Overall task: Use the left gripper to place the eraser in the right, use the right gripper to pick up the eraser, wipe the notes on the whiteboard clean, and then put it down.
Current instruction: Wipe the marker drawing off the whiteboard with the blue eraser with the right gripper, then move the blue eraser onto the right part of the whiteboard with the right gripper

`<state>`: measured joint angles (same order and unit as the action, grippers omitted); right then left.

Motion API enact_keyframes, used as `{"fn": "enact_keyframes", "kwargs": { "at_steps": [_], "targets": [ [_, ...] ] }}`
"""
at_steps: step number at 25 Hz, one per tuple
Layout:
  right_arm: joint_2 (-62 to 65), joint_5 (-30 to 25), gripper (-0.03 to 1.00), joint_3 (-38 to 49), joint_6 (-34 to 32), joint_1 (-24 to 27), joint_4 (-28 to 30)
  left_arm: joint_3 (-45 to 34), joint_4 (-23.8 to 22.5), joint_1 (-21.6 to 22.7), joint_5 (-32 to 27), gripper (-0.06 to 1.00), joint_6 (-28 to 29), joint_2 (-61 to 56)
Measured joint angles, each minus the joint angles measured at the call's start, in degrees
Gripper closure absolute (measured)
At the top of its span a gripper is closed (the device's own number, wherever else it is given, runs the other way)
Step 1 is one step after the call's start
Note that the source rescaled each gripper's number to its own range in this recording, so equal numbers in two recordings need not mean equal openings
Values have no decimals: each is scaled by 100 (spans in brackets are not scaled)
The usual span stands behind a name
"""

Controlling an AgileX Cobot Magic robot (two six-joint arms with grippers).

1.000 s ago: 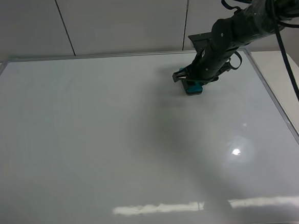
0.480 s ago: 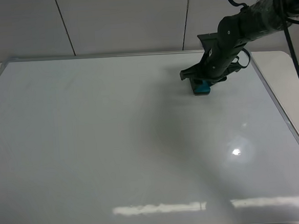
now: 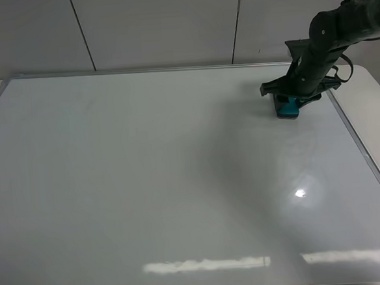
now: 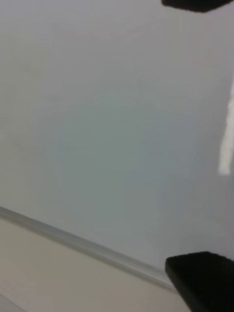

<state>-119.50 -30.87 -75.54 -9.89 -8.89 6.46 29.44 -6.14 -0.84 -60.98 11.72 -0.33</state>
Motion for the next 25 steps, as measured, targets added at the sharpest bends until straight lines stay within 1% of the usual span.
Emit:
{"fn": "enact_keyframes", "kwargs": {
  "at_steps": [2,5,6,11,13,16,19,25],
  "targets": [
    [137,-133,94,50,189,-19,55,0,0,0,0,-6,0,0],
    [451,-575,94,180,427,-141,147,0,0,0,0,-6,0,0],
    [558,-698,94,195,452,-229,147,0,0,0,0,-6,0,0],
    [1350,-865,94,195,523,-790,147,0,0,0,0,-6,0,0],
    [1560,-1100,94,200,529,-998,152,0,0,0,0,-6,0,0],
    [1785,-1211,94,497,495,-1346,151,0,0,0,0,-6,0,0],
    [2029,-1153,94,1115,191,-1710,151,0,0,0,0,-6,0,0],
    [2608,-370,94,2700,-660,-2449,79,0,0,0,0,-6,0,0]
  ]
}}
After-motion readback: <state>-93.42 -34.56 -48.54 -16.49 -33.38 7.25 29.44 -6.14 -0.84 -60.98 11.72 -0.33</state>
